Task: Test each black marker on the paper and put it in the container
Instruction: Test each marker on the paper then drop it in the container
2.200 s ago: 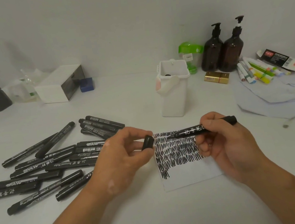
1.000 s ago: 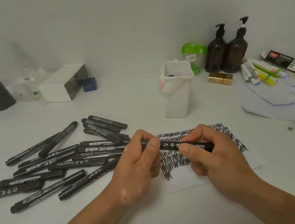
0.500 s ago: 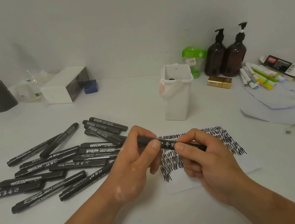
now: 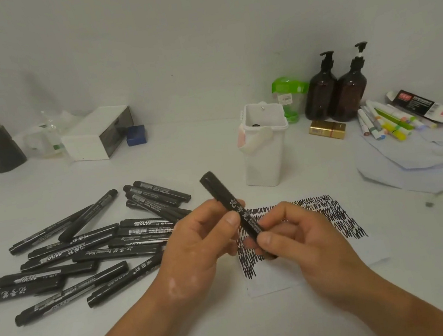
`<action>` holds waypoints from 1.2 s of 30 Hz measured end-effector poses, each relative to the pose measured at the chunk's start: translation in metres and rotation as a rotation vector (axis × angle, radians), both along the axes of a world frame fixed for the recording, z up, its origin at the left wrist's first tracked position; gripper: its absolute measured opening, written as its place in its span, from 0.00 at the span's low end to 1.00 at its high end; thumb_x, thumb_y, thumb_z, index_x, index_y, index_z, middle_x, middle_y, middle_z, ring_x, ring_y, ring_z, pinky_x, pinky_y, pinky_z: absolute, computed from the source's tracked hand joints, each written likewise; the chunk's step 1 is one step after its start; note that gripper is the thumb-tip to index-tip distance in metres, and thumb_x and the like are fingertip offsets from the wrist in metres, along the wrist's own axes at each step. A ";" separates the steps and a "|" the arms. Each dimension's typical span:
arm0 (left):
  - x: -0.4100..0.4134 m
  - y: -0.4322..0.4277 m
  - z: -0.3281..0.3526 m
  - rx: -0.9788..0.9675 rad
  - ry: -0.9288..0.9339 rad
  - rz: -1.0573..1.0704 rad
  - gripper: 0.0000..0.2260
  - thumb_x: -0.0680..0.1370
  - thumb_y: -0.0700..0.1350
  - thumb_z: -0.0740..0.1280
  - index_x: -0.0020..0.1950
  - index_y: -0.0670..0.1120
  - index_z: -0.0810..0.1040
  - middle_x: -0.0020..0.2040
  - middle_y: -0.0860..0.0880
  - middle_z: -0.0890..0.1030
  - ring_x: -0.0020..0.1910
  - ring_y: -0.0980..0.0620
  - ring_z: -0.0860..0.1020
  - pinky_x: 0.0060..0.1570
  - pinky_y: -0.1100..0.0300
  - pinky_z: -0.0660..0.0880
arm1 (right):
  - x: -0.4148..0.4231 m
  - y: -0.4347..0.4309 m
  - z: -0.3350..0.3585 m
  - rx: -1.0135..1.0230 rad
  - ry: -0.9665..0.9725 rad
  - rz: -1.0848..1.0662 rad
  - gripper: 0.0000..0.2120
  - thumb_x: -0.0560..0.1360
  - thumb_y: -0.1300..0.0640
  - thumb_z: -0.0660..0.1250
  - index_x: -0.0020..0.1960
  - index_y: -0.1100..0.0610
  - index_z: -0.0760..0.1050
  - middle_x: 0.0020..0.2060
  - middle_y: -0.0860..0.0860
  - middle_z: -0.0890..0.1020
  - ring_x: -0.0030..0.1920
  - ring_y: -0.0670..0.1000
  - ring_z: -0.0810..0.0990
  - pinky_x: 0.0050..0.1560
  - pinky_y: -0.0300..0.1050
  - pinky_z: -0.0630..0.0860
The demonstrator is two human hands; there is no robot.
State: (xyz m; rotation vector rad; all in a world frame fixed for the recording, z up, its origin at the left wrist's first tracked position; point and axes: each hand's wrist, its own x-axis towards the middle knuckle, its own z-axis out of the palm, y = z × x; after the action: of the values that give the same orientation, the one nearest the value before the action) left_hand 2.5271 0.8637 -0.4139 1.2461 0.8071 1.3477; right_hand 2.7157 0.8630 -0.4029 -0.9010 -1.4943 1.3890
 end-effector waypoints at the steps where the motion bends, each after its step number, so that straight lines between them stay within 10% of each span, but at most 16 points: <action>1: 0.000 -0.001 0.001 0.023 0.042 0.011 0.12 0.74 0.52 0.70 0.53 0.48 0.83 0.46 0.48 0.84 0.42 0.49 0.79 0.42 0.51 0.77 | -0.001 -0.001 -0.001 0.057 -0.063 -0.016 0.04 0.70 0.54 0.74 0.43 0.47 0.83 0.41 0.52 0.89 0.42 0.48 0.86 0.46 0.38 0.79; 10: -0.007 -0.009 0.007 0.241 0.724 0.145 0.10 0.76 0.56 0.69 0.54 0.57 0.83 0.44 0.58 0.82 0.41 0.55 0.78 0.43 0.64 0.74 | 0.009 0.004 0.004 0.162 -0.007 -0.083 0.15 0.71 0.48 0.71 0.56 0.51 0.81 0.31 0.49 0.79 0.31 0.49 0.76 0.35 0.41 0.75; 15: -0.008 -0.007 0.005 0.181 0.712 0.093 0.09 0.75 0.58 0.69 0.53 0.60 0.82 0.44 0.56 0.83 0.38 0.52 0.79 0.42 0.55 0.76 | 0.019 0.011 0.005 0.264 -0.077 -0.122 0.09 0.72 0.47 0.70 0.47 0.50 0.84 0.29 0.52 0.79 0.30 0.49 0.76 0.32 0.40 0.75; 21: -0.017 0.001 0.003 0.062 0.497 0.117 0.08 0.72 0.59 0.73 0.49 0.60 0.83 0.36 0.57 0.80 0.34 0.61 0.76 0.37 0.68 0.71 | 0.066 0.037 0.052 0.320 0.091 -0.480 0.07 0.69 0.51 0.70 0.42 0.51 0.85 0.29 0.50 0.79 0.29 0.50 0.74 0.29 0.40 0.72; 31: -0.020 0.003 0.001 -0.002 0.408 0.116 0.08 0.70 0.55 0.72 0.47 0.58 0.83 0.33 0.54 0.80 0.31 0.57 0.76 0.38 0.60 0.74 | 0.038 0.122 0.170 0.741 -0.755 -0.672 0.03 0.74 0.48 0.68 0.44 0.45 0.81 0.36 0.36 0.80 0.36 0.35 0.78 0.34 0.22 0.68; 36: -0.021 0.005 0.001 -0.023 0.389 0.113 0.07 0.70 0.54 0.72 0.46 0.57 0.84 0.32 0.54 0.79 0.31 0.57 0.75 0.38 0.61 0.74 | 0.008 0.151 0.154 0.666 -1.141 -0.503 0.05 0.75 0.51 0.67 0.47 0.48 0.82 0.39 0.44 0.81 0.45 0.51 0.79 0.41 0.43 0.74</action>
State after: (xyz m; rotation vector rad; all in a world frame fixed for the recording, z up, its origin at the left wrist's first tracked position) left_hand 2.5059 0.8686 -0.4128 1.4860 1.1745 1.1948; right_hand 2.7238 1.0144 -0.2486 -1.5533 -2.1011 -0.1375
